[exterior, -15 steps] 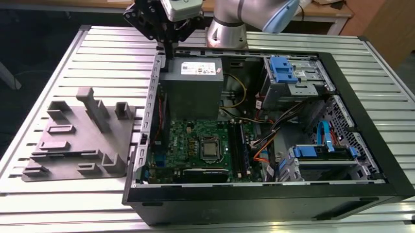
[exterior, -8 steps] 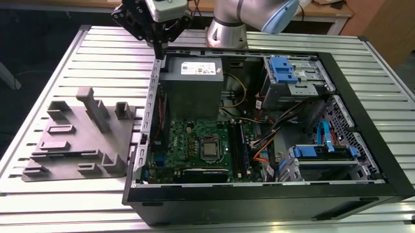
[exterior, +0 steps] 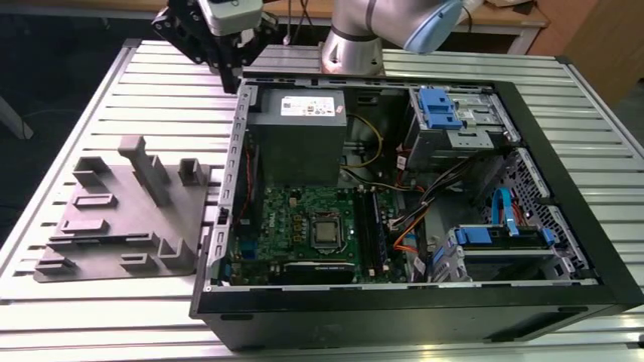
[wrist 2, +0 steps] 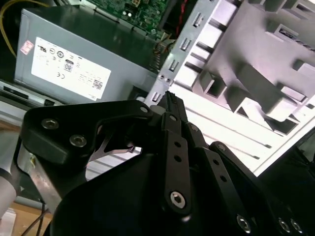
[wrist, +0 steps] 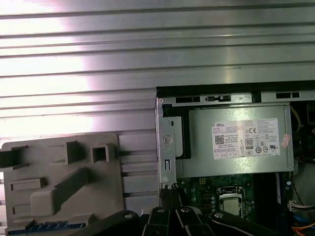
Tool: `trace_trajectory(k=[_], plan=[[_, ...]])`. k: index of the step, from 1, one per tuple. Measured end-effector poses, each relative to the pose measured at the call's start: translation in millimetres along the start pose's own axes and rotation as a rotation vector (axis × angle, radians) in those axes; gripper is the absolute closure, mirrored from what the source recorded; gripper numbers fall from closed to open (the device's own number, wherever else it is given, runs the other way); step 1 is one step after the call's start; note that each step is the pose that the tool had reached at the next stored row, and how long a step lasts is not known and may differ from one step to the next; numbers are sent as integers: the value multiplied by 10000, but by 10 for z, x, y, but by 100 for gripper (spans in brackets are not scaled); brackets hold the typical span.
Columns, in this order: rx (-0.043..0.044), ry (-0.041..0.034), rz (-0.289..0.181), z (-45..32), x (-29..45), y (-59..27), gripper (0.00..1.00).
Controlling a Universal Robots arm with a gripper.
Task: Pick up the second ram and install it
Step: 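Reach for the second ram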
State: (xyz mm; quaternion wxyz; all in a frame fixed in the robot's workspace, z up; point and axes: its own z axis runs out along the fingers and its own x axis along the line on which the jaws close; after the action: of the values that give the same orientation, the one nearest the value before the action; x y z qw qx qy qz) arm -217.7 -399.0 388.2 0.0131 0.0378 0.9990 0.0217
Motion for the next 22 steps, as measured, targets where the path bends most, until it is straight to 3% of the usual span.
trace_trajectory(k=[15, 22], plan=[[0, 0, 1, 47, 373, -61, 93], [1, 0, 2, 73, 495, -88, 93]])
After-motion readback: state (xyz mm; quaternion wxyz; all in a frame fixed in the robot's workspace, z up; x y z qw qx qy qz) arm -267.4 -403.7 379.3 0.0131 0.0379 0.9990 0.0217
